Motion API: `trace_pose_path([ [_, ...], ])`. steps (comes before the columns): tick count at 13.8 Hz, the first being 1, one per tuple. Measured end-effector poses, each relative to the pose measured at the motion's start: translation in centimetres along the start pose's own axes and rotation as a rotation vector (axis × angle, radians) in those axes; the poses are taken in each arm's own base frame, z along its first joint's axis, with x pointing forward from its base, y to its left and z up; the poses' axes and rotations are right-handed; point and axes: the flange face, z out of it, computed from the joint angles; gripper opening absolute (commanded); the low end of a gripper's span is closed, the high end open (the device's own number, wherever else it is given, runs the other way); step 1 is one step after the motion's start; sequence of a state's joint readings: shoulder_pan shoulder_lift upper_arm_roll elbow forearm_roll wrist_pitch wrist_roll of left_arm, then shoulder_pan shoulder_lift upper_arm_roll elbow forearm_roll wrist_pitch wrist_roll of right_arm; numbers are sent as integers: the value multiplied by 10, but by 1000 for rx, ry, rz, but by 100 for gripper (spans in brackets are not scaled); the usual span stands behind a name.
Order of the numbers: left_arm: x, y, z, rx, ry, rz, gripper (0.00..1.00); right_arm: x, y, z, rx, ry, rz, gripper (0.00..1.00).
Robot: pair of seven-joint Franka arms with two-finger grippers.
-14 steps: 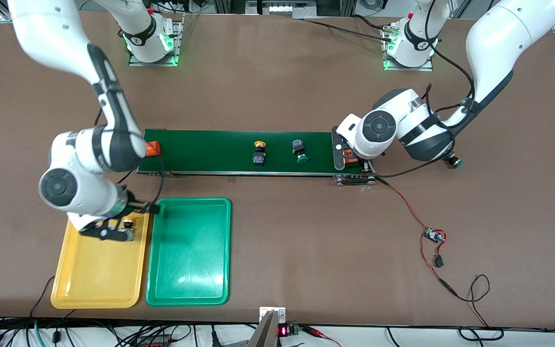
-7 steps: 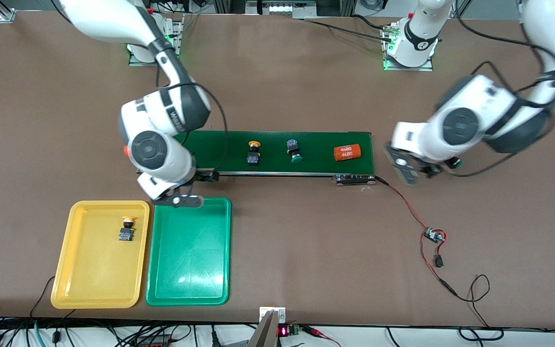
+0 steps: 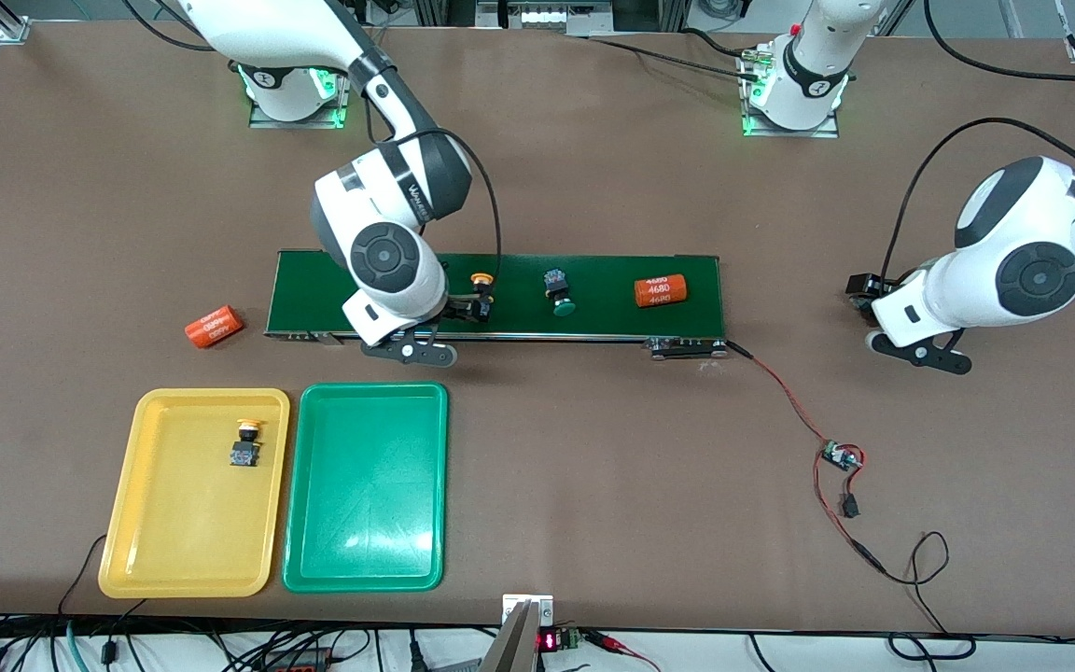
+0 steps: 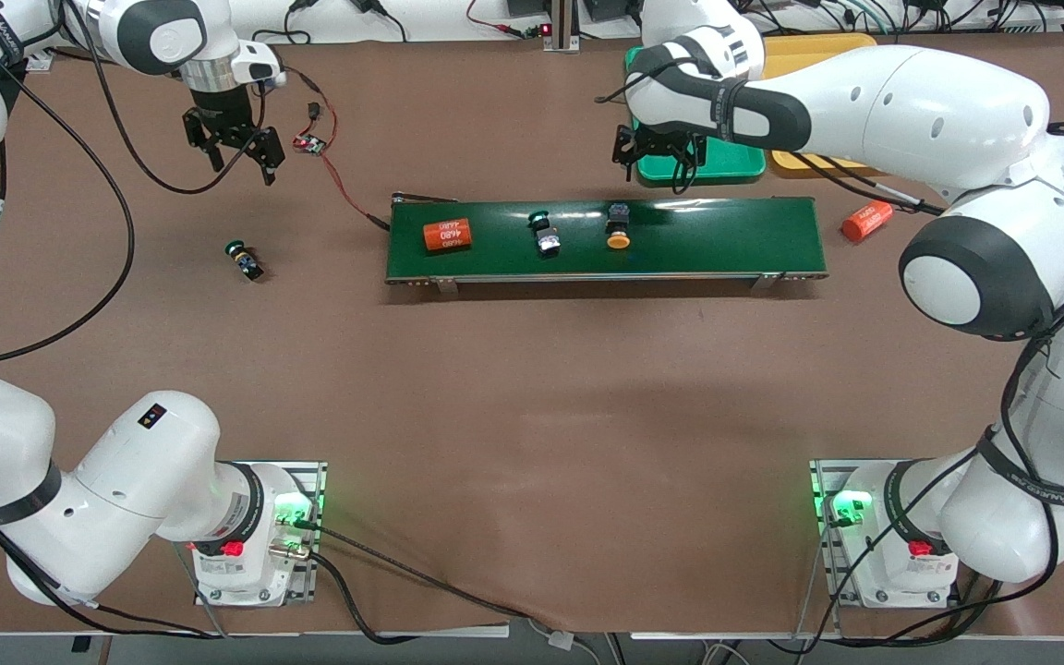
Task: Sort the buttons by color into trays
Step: 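Carry a yellow button to the yellow tray while the left gripper grasps a green button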
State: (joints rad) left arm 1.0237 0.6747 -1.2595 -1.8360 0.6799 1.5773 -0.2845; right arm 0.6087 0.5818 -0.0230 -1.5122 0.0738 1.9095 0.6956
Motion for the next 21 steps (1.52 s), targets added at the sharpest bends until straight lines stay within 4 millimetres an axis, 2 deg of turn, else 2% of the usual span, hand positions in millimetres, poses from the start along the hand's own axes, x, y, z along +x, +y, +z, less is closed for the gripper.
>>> trace_pose_path([
  [3, 6, -53, 15, -15, -22, -123, 100, -21, -22, 11, -10, 2, -8, 100],
  [5, 5, -67, 16, -22, -23, -192, 100, -24, -27, 24, -18, -3, -12, 100],
  [7, 4, -76, 27, -42, -24, -294, 100, -21, -27, 45, -30, -13, -9, 99],
  [8, 5, -81, 39, -67, -5, -334, 100, -19, -28, 55, -32, -13, -8, 89],
  [10, 0, -92, 79, -141, 45, -421, 100, -17, -24, 75, -36, -15, -2, 63],
  [11, -5, -91, 98, -172, 52, -469, 99, -16, -22, 80, -37, -17, 2, 31],
  [13, -13, -77, 124, -198, 30, -566, 97, -16, -22, 74, -10, -28, 41, 28],
  [15, -15, -58, 133, -212, 36, -608, 97, -14, -18, 65, 4, -32, 108, 21],
  [16, -16, -54, 138, -217, 58, -613, 97, -13, -17, 61, 9, -28, 122, 18],
  [18, -24, -56, 154, -217, 87, -611, 94, -10, -14, 54, 18, -19, 137, 18],
  [20, -32, -61, 166, -226, 88, -618, 88, 10, 3, 35, 36, 13, 177, 18],
  [21, -34, -62, 171, -231, 83, -622, 84, 31, 24, 24, 44, 35, 218, 18],
])
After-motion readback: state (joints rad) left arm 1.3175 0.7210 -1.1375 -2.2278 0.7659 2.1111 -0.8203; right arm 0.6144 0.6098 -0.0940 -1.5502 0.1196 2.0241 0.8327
